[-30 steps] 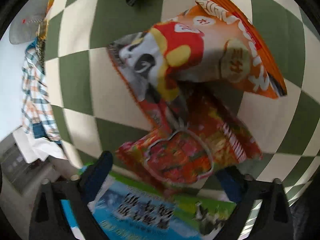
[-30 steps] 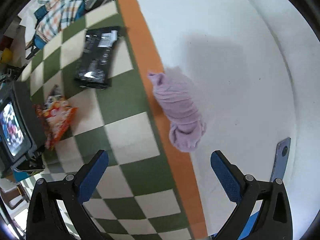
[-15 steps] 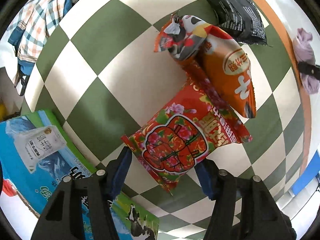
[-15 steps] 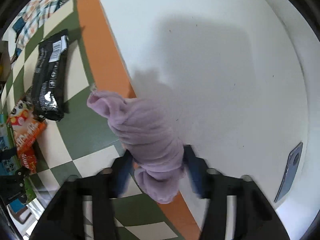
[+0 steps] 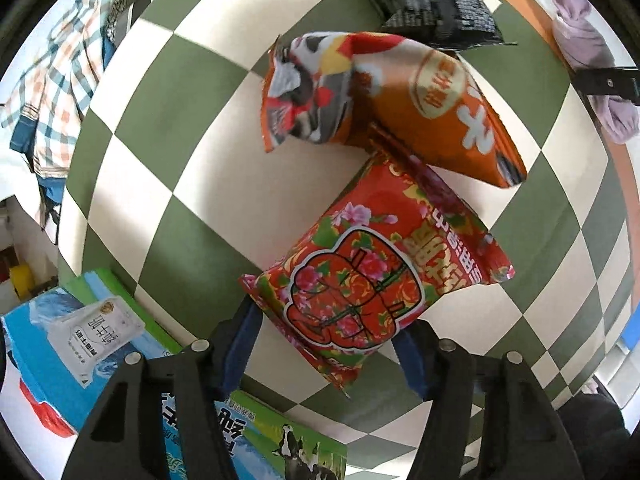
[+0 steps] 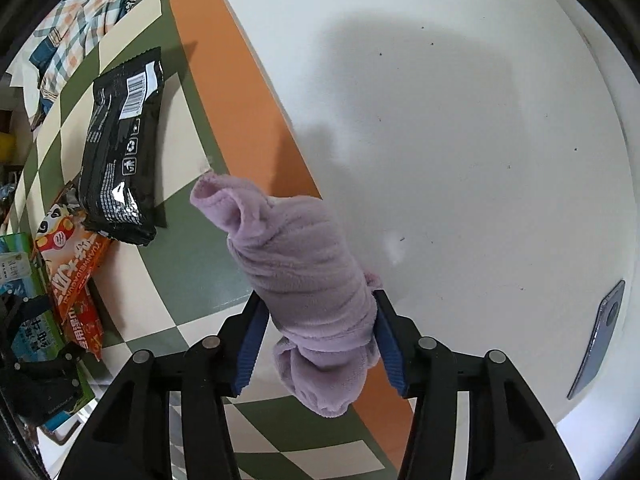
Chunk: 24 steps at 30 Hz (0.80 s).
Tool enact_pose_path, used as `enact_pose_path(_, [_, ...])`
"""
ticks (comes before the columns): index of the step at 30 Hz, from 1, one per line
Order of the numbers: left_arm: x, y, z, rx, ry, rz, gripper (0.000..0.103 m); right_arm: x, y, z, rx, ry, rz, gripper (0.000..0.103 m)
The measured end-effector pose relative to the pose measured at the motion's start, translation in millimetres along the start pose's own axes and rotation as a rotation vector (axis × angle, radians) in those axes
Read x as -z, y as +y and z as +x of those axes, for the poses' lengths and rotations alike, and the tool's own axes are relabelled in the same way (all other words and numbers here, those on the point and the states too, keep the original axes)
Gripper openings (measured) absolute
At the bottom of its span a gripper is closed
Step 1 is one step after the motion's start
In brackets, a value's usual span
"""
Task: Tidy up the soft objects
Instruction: 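Grasp the lilac towel with right gripper while left grasps red chip bag, then lift the lilac towel with right gripper while left holds red chip bag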
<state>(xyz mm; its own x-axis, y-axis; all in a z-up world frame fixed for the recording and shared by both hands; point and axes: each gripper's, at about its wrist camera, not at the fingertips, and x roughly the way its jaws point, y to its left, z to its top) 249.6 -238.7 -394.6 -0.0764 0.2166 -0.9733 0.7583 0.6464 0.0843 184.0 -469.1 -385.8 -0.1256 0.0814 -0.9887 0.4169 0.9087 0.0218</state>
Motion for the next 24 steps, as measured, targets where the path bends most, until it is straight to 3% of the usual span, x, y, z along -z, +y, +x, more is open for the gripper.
enact_pose_path(1, [1.6,-5.8,-1.0,0.000,-0.008,0.000,0.057,1.9,0.9,-0.1,0.022,-0.005,-0.003,0.042])
enact_pose_path(6, [13.5,-23.2,-11.2,-0.005,-0.059,-0.030,0.047,15.6,7.7,-4.8,0.038,-0.020,-0.002,0.035])
enact_pose_path(15, [47.5,-48.9,-52.5,0.099,-0.165,-0.104,0.039,61.2,26.5,-39.5,-0.035,-0.095,-0.021,0.034])
enact_pose_path(17, [51.0,-47.7,-58.6,0.128,-0.151,-0.081,0.040,71.5,34.1,-45.4,-0.037,-0.108,-0.037,0.034])
enact_pose_path(19, [50.3,-53.5,-54.6,0.106,-0.156,-0.058,0.041,80.5,43.3,-47.3,-0.023,-0.103,-0.067,0.034])
enact_pose_path(24, [35.6,-71.1,-37.9,0.034,-0.055,0.051,0.042,83.4,42.6,-25.6,-0.022,-0.074,-0.067,0.034])
